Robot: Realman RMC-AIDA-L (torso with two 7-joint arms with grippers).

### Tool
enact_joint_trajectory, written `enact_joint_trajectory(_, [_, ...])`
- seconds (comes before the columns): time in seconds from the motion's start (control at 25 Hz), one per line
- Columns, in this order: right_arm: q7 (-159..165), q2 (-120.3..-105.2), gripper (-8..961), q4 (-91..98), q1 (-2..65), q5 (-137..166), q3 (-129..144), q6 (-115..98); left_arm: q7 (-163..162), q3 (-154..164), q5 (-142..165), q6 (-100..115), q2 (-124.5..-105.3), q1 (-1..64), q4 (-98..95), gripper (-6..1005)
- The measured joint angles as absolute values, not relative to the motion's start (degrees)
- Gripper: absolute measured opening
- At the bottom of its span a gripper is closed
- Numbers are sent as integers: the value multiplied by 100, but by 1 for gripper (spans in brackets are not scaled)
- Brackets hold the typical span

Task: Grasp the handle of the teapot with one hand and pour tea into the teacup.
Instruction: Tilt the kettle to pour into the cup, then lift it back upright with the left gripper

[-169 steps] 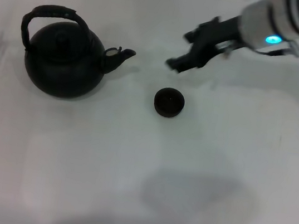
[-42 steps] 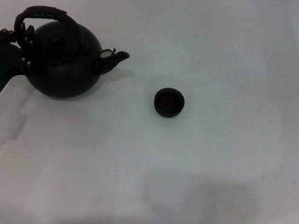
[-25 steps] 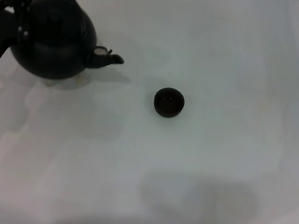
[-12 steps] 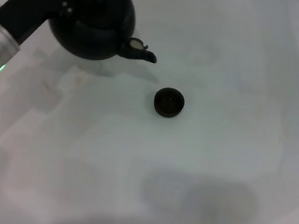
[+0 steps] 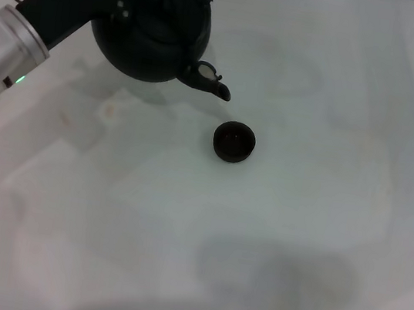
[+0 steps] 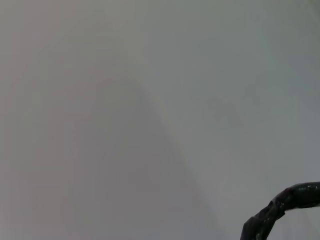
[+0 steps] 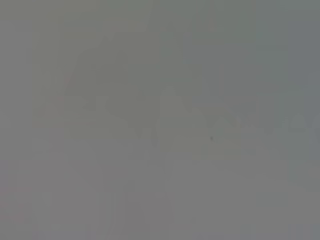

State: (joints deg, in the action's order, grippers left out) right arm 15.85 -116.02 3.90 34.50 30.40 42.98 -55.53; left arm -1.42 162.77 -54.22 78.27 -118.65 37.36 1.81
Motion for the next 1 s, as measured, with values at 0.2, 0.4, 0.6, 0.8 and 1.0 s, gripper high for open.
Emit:
enact_joint_trajectory(0.2, [1589,-11602,832,386,3372,3041,4298,-5570,-140,16277,-5306,7656,-11865,3879,193,115])
enact_joint_trajectory(0.4, [1591,-11602,832,386,3286,3041,4298,-5578,-161,16278,-5071,7529,-11859,4093,333,115])
enact_joint_trajectory(0.6, [1591,-11598,832,386,3245,3041,4297,-5601,-229,16278,-4813,7492,-11849,4247,445,114])
enact_joint_trajectory(0.8, [1591,-11588,832,386,3228,3041,4297,-5611,-233,16279,-4620,7488,-11846,4266,471,114])
enact_joint_trajectory(1.0, [1591,-11583,832,388,3226,3041,4298,-5611,-213,16286,-4326,7488,-11841,4275,553,113])
